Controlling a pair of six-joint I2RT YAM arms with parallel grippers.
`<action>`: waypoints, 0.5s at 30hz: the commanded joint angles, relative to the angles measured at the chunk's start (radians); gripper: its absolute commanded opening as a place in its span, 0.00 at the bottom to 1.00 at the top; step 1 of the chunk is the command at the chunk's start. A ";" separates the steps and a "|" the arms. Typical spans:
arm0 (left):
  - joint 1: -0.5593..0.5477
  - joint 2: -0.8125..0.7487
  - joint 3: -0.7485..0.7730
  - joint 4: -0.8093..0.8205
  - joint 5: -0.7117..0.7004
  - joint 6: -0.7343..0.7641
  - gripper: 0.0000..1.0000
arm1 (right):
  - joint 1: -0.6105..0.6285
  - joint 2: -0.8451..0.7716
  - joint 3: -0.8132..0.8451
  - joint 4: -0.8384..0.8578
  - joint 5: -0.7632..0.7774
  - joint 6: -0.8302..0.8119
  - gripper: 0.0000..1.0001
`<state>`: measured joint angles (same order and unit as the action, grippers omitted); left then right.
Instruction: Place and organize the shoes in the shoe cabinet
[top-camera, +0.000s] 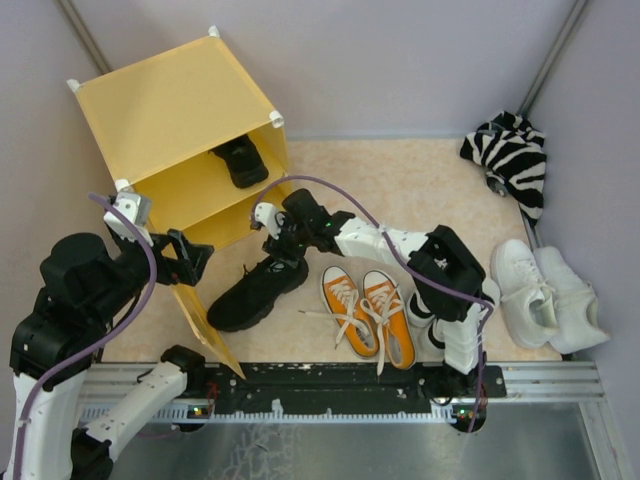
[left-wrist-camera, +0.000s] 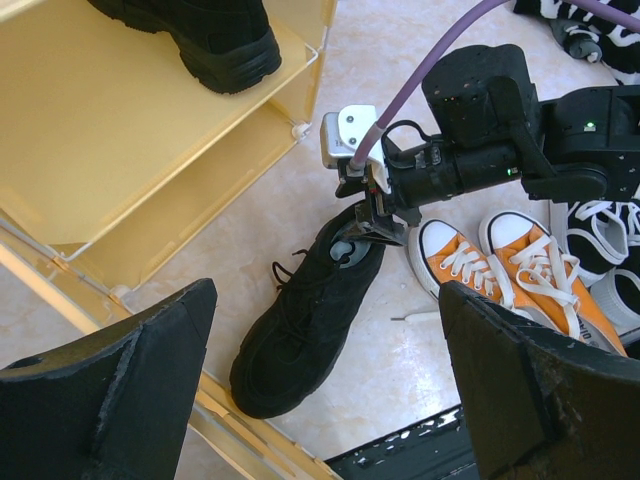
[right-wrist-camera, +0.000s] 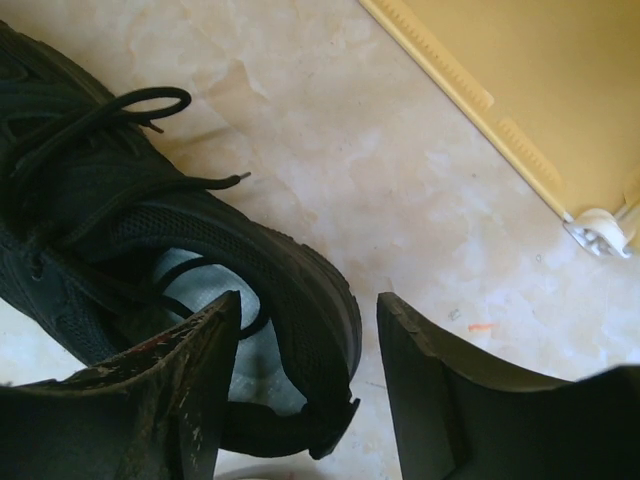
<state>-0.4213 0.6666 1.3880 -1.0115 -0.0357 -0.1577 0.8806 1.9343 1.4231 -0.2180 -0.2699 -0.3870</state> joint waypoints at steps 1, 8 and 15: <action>-0.002 0.007 0.004 -0.016 -0.015 -0.004 0.99 | -0.008 0.002 0.048 -0.052 -0.042 -0.048 0.55; -0.001 0.025 0.022 -0.016 -0.009 0.003 0.99 | -0.007 -0.058 -0.005 -0.083 -0.030 0.014 0.00; -0.001 0.027 0.023 -0.016 -0.015 0.008 0.99 | 0.004 -0.207 -0.099 0.018 0.210 0.440 0.00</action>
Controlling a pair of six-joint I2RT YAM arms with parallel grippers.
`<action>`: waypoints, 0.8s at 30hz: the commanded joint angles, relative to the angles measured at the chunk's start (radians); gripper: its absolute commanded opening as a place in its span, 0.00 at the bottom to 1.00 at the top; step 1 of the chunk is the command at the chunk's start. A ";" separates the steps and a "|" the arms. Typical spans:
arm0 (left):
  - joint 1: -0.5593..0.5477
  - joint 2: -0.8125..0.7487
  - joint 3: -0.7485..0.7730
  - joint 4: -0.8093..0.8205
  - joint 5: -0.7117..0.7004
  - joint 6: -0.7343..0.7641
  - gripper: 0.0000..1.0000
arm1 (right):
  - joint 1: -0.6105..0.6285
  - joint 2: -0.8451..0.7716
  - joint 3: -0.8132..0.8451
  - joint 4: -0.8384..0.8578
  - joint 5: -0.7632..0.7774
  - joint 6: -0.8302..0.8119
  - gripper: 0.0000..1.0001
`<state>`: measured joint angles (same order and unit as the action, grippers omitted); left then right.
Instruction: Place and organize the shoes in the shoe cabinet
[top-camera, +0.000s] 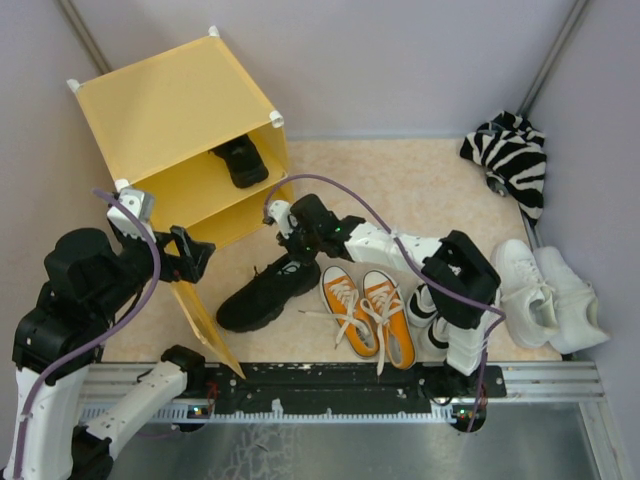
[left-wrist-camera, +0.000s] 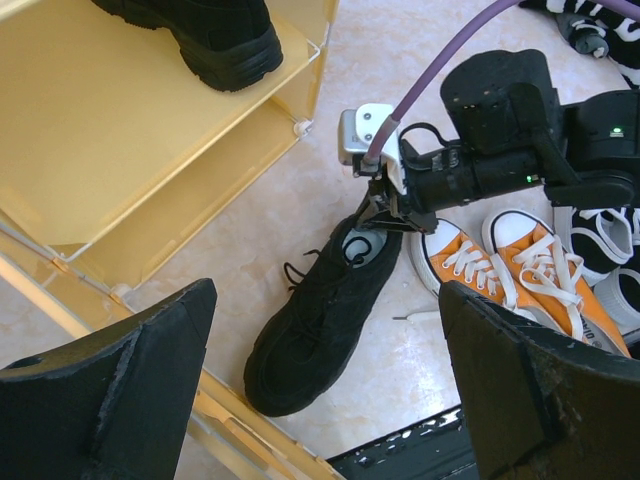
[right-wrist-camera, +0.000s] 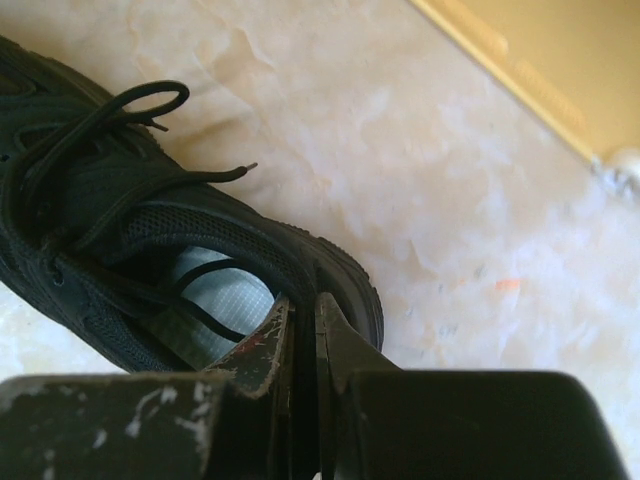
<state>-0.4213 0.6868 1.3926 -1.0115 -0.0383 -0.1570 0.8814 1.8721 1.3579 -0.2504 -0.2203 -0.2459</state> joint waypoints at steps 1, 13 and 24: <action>-0.002 0.010 0.017 -0.016 -0.012 0.009 0.99 | 0.004 -0.176 -0.059 0.067 0.245 0.410 0.00; -0.001 0.010 -0.002 0.012 0.022 0.001 0.99 | -0.016 -0.268 -0.174 0.031 0.602 1.186 0.00; -0.002 -0.007 -0.025 0.010 0.014 0.000 0.99 | -0.008 -0.177 -0.194 0.030 0.432 1.034 0.46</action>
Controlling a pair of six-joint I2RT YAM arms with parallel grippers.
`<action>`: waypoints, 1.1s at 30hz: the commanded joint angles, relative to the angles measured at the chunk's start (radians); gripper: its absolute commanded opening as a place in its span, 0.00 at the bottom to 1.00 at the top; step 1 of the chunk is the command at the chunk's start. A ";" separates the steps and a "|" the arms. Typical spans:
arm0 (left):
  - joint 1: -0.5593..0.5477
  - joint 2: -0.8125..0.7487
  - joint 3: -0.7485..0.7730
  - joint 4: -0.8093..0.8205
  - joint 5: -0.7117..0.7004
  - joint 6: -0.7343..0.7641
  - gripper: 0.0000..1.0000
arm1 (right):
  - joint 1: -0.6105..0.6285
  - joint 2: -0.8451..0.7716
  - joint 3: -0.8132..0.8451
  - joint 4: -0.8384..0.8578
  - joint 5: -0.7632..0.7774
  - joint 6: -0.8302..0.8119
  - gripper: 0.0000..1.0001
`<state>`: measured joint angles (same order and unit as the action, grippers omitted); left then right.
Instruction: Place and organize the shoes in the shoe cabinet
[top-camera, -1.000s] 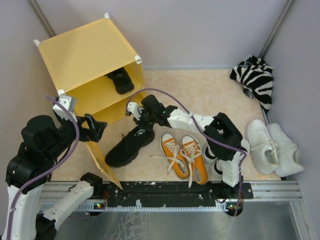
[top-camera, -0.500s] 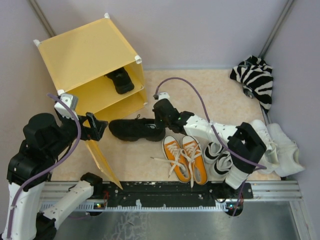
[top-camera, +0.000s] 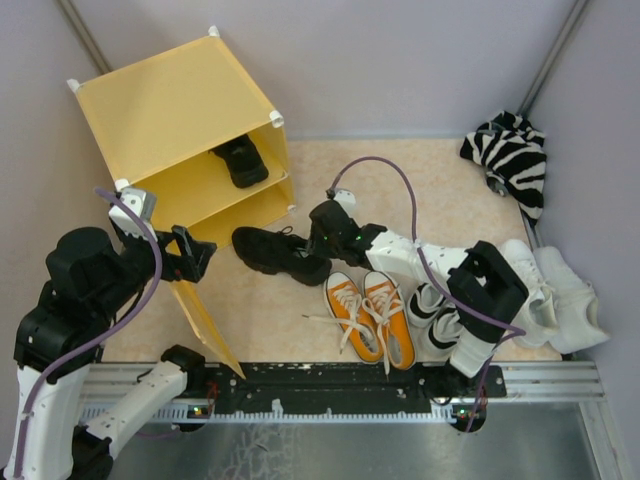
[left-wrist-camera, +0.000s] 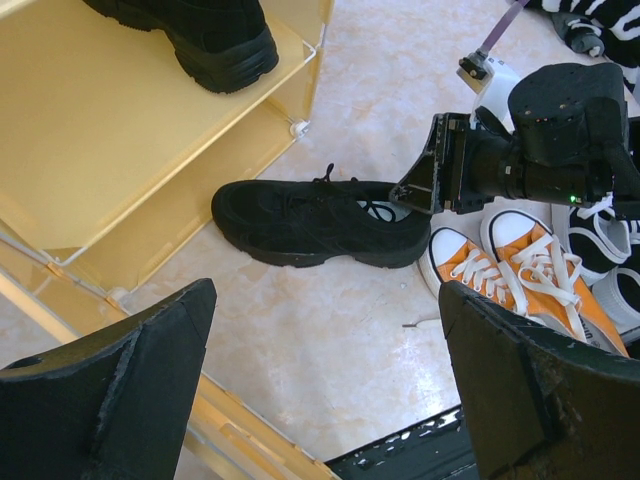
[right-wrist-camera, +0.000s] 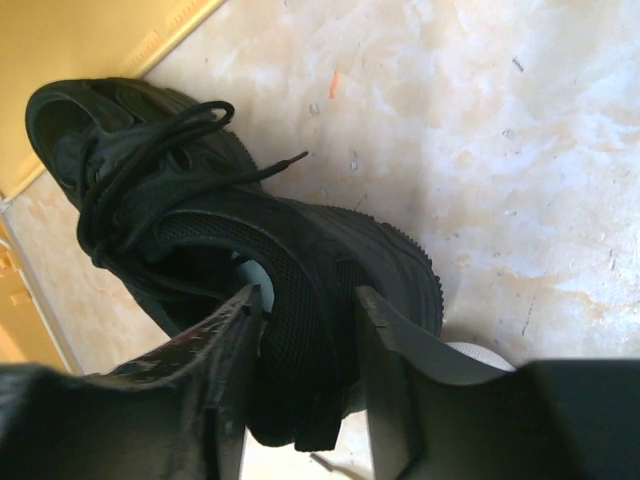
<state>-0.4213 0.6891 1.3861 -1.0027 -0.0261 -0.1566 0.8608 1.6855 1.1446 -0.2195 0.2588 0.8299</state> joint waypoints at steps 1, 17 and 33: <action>-0.002 -0.010 -0.020 0.003 0.004 -0.001 0.99 | 0.022 0.007 0.024 -0.015 -0.039 -0.074 0.49; -0.002 -0.008 -0.044 0.017 -0.002 0.010 0.99 | 0.041 0.099 0.220 -0.286 -0.095 -0.711 0.84; -0.002 0.010 -0.039 0.024 -0.014 0.015 0.99 | 0.006 0.135 0.081 -0.154 -0.285 -0.768 0.67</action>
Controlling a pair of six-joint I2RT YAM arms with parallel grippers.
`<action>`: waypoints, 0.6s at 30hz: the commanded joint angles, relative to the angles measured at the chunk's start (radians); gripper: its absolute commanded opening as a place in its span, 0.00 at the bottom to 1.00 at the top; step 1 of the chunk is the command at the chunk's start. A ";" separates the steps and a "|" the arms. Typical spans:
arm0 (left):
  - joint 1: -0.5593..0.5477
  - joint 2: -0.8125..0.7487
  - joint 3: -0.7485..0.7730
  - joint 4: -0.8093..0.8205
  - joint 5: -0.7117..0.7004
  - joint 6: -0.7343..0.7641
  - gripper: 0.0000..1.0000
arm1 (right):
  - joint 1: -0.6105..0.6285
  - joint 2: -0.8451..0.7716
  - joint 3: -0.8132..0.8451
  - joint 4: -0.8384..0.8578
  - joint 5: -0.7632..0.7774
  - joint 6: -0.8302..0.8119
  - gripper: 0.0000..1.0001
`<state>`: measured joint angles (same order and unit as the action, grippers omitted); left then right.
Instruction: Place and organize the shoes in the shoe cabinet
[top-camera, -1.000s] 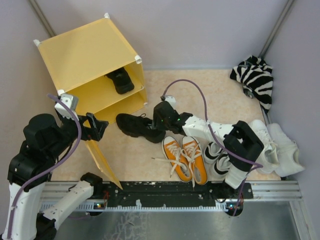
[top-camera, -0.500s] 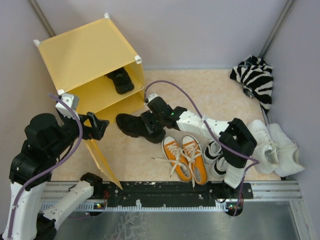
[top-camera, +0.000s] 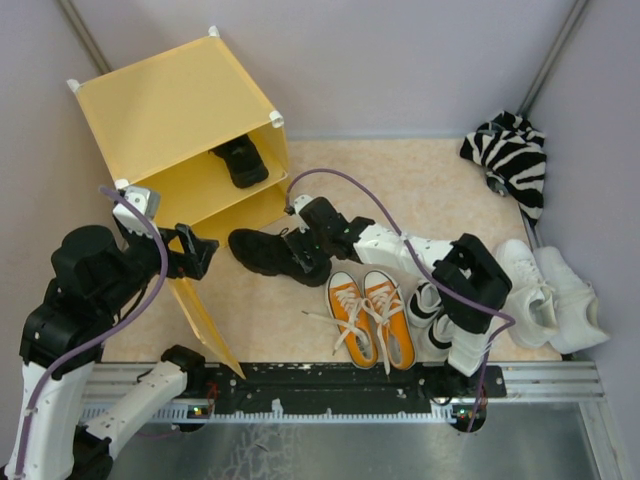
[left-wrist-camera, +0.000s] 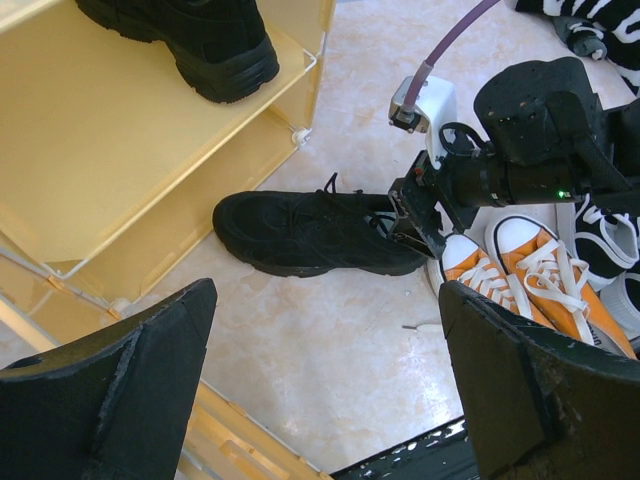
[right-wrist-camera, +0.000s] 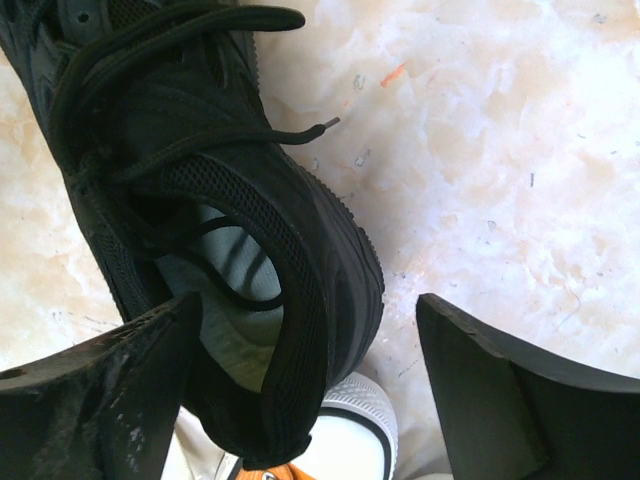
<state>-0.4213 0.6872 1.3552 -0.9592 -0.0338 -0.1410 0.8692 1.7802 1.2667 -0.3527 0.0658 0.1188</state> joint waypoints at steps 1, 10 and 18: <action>-0.002 0.011 -0.007 -0.022 -0.005 -0.002 0.99 | -0.004 0.051 -0.041 -0.014 -0.109 -0.055 0.63; -0.002 0.019 0.029 -0.048 -0.021 -0.008 0.99 | 0.002 0.001 -0.012 0.001 -0.081 0.174 0.00; -0.002 0.002 0.059 -0.080 -0.014 -0.026 0.99 | 0.028 -0.157 0.058 0.004 -0.023 0.485 0.00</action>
<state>-0.4213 0.7036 1.3777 -0.9848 -0.0387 -0.1486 0.8684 1.7859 1.2572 -0.3702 0.0734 0.3981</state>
